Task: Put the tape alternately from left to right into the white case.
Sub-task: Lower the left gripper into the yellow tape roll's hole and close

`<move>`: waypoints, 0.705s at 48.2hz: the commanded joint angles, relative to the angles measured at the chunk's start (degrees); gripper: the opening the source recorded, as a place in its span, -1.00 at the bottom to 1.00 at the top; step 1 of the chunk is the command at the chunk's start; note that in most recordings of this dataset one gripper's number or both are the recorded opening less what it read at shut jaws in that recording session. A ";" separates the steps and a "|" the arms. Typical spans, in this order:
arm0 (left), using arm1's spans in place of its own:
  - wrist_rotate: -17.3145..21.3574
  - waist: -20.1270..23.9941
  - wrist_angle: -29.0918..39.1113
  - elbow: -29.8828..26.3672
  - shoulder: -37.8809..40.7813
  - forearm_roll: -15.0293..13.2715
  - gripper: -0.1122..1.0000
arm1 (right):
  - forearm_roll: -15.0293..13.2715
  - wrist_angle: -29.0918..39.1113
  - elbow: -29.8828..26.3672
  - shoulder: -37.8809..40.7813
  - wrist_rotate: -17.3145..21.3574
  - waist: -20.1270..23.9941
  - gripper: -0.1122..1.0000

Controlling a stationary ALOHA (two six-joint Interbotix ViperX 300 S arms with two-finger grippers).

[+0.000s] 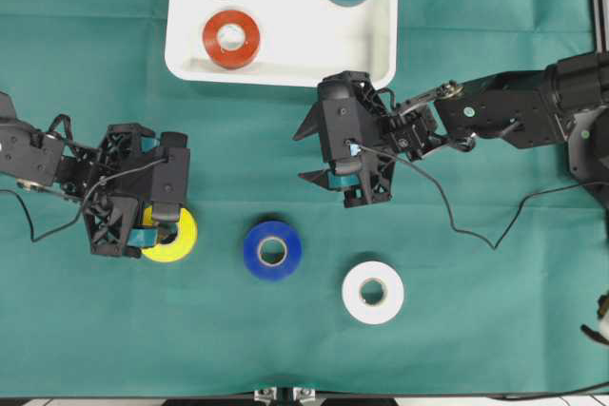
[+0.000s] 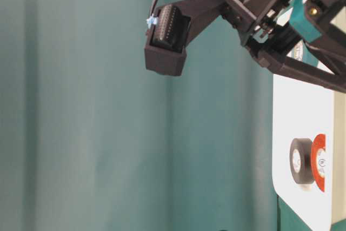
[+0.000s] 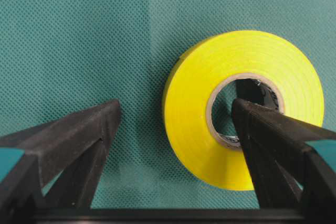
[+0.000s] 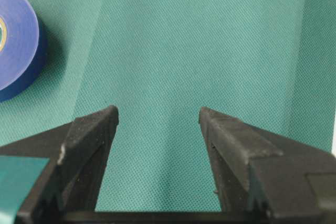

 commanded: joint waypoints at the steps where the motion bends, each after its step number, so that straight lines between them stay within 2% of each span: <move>1: -0.09 -0.26 -0.26 0.00 -0.53 0.00 0.35 | 0.18 -0.18 -1.14 -1.76 0.09 0.26 0.46; 3: 0.00 -0.18 -0.18 0.00 -0.53 0.09 0.24 | 0.18 -0.18 -1.14 -1.76 0.09 0.26 0.46; 12: 0.00 -0.26 -0.18 -0.18 -0.79 0.09 -0.59 | 0.18 -0.18 -1.14 -1.76 0.09 0.26 0.46; 16: 0.00 -0.26 -0.18 -0.09 -0.88 0.00 -0.81 | 0.18 -0.18 -1.05 -1.76 0.09 0.35 0.46; 18: 0.00 -0.26 -0.18 -0.09 -0.88 0.09 -0.85 | 0.18 -0.18 -1.14 -1.76 0.09 0.26 0.46; 34: 0.26 -0.26 -0.09 -0.97 -2.29 0.00 -0.85 | 0.18 -0.18 -1.14 -1.76 0.09 0.35 0.46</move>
